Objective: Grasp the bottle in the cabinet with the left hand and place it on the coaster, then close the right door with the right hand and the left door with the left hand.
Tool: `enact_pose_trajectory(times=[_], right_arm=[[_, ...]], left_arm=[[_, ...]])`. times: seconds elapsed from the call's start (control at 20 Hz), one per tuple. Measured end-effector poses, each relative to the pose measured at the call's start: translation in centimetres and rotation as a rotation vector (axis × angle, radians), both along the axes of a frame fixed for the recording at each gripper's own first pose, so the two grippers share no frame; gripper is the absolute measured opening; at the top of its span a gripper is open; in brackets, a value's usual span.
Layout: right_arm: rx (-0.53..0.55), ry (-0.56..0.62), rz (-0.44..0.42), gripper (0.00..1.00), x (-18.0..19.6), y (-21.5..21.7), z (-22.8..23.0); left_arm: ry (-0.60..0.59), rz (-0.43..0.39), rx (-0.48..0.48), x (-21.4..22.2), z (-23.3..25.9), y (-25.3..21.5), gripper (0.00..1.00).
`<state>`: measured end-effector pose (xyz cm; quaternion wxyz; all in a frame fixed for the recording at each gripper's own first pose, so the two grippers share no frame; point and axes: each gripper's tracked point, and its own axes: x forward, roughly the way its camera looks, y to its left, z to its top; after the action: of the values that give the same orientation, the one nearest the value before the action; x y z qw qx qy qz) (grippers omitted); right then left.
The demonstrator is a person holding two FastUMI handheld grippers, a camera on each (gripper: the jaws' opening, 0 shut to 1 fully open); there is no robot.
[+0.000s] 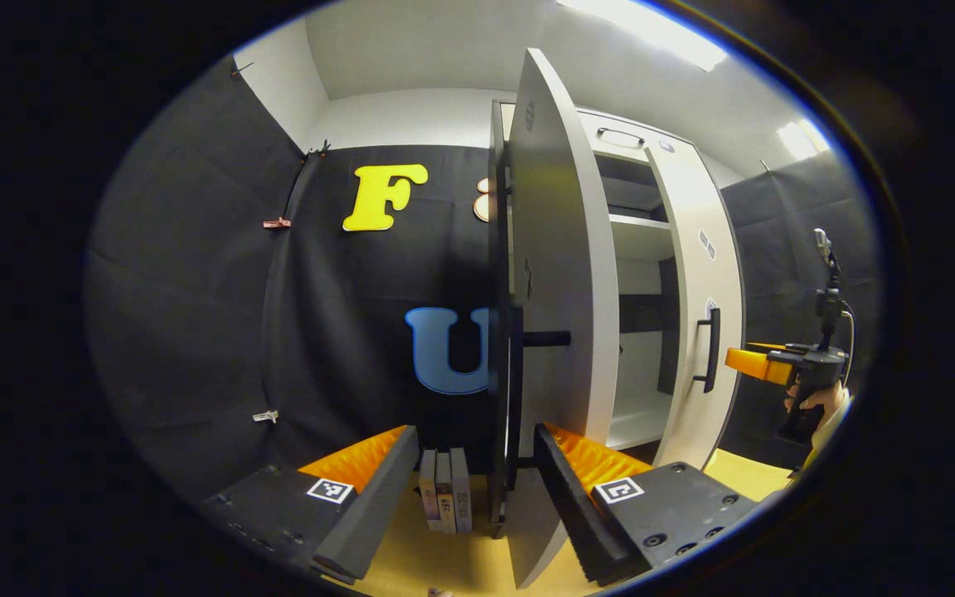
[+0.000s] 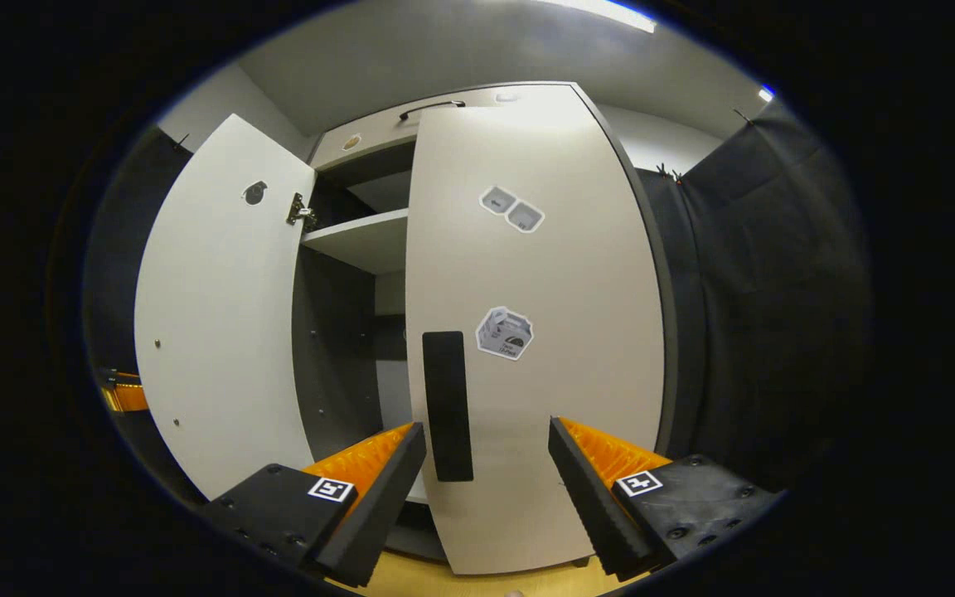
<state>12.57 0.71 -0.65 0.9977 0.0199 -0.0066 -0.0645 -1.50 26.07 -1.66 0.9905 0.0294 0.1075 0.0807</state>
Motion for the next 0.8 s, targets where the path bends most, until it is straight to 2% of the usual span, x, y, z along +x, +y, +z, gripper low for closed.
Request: enact_pose_trajectory(times=[0.3,0.35,0.4,0.45,0.5,0.6,0.65,0.75,0.8], right_arm=[[0.003,-0.02,-0.041,0.98,-5.2,-1.6,2.0],[0.002,-0.019,-0.052,0.98,-6.0,-2.1,2.2],[0.001,-0.017,-0.062,0.98,-6.8,-2.5,2.4],[0.002,-0.013,-0.074,0.98,-7.5,-2.9,2.3],[0.003,-0.01,-0.082,0.98,-8.1,-3.3,2.4],[0.002,-0.007,-0.095,0.98,-9.1,-3.8,2.5],[-0.002,-0.005,-0.1,0.98,-9.5,-4.0,2.6],[-0.006,-0.001,-0.097,0.98,-10.0,-4.0,2.7],[-0.009,0.001,-0.093,0.98,-10.3,-3.8,2.8]], left_arm=[[-0.014,-0.122,-0.051,2.6,-1.2,-5.8,0.92],[-0.018,-0.131,-0.048,3.2,-1.4,-6.6,0.92],[-0.023,-0.137,-0.04,3.9,-1.5,-7.2,0.87],[-0.028,-0.142,-0.029,4.7,-1.7,-7.8,0.87],[-0.031,-0.146,-0.022,5.5,-1.8,-8.3,0.92],[-0.036,-0.174,-0.038,7.4,-2.5,-9.8,0.92],[-0.04,-0.181,-0.026,8.2,-2.6,-10.6,0.92],[-0.043,-0.174,0.065,9.5,-2.5,-11.8,0.98],[-0.039,-0.166,0.121,9.9,-2.2,-12.4,0.98]])
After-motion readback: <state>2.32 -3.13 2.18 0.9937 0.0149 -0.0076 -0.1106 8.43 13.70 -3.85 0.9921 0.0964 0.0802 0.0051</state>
